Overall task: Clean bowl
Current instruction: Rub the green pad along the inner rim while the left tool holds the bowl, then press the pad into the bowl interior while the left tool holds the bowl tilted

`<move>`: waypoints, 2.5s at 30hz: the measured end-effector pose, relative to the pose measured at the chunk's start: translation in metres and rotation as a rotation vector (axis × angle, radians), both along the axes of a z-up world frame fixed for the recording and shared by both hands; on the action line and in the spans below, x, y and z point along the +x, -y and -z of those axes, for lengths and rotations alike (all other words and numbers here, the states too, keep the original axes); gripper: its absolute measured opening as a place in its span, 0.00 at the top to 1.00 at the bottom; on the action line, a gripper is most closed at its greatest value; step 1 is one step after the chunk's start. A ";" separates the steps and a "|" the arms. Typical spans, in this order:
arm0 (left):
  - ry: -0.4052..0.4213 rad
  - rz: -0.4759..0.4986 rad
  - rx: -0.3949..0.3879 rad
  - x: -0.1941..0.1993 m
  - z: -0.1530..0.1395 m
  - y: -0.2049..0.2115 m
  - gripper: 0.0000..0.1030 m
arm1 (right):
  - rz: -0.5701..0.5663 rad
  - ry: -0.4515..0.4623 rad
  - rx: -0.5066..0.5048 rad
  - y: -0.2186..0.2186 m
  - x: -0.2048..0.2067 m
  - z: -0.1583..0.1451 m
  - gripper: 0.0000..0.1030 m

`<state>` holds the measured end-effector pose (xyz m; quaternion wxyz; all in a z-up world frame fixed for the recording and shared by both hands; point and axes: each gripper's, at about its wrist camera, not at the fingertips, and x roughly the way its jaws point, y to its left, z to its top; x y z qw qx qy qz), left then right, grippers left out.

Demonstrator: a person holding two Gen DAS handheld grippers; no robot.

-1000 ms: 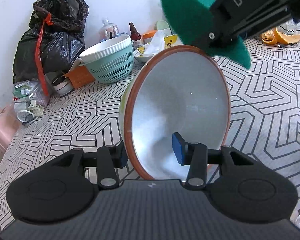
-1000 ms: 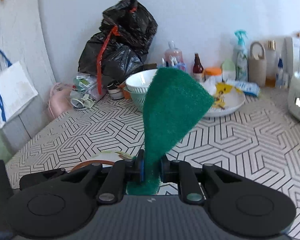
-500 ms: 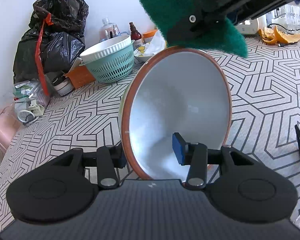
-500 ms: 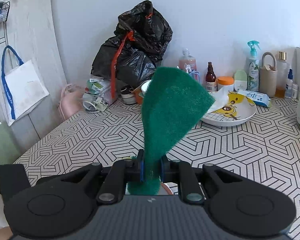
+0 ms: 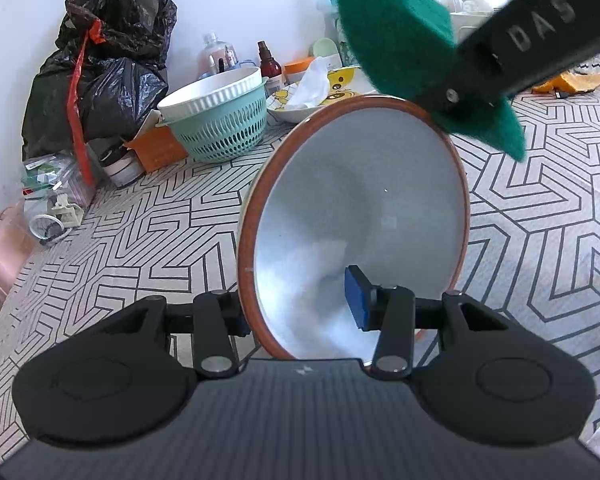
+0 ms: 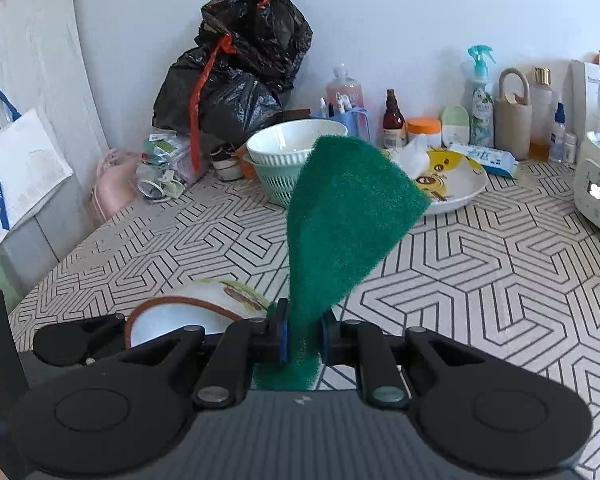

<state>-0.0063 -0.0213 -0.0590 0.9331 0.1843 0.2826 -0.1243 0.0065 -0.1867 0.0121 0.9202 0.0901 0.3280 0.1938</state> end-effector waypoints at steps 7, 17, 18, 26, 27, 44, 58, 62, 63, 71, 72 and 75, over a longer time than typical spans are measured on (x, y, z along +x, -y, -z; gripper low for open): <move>0.005 -0.006 0.007 0.001 0.001 0.002 0.58 | 0.016 -0.031 0.003 0.003 -0.003 0.010 0.85; 0.016 -0.021 0.013 0.002 0.001 0.005 0.57 | -0.005 -0.093 0.031 0.011 -0.005 0.021 0.85; 0.017 -0.022 0.014 0.002 0.002 0.006 0.57 | -0.004 -0.096 0.038 0.012 -0.005 0.022 0.85; 0.022 -0.028 0.024 0.003 0.001 0.009 0.57 | 0.002 -0.100 0.070 0.018 -0.004 0.023 0.85; 0.018 -0.029 0.017 0.004 0.001 0.008 0.57 | 0.002 -0.097 0.073 0.019 -0.006 0.022 0.85; 0.002 -0.016 0.000 0.005 0.000 0.003 0.57 | -0.114 -0.161 0.214 0.015 0.001 0.024 0.85; 0.001 -0.007 -0.005 0.007 0.000 0.002 0.57 | -0.070 -0.145 0.127 0.010 -0.001 0.027 0.84; -0.002 -0.009 -0.009 0.007 0.000 0.003 0.57 | -0.112 -0.174 0.144 0.005 0.007 0.028 0.76; -0.003 -0.009 -0.010 0.007 0.000 0.003 0.57 | -0.130 -0.191 0.150 0.003 0.010 0.029 0.75; -0.022 -0.004 -0.041 0.006 0.000 0.001 0.57 | -0.088 -0.222 0.034 0.002 0.012 0.023 0.36; -0.020 -0.001 -0.038 0.006 0.000 0.001 0.57 | -0.081 -0.212 0.022 0.002 0.010 0.021 0.32; -0.019 0.007 -0.032 0.006 0.000 0.001 0.57 | -0.066 -0.180 -0.007 0.003 0.004 0.019 0.26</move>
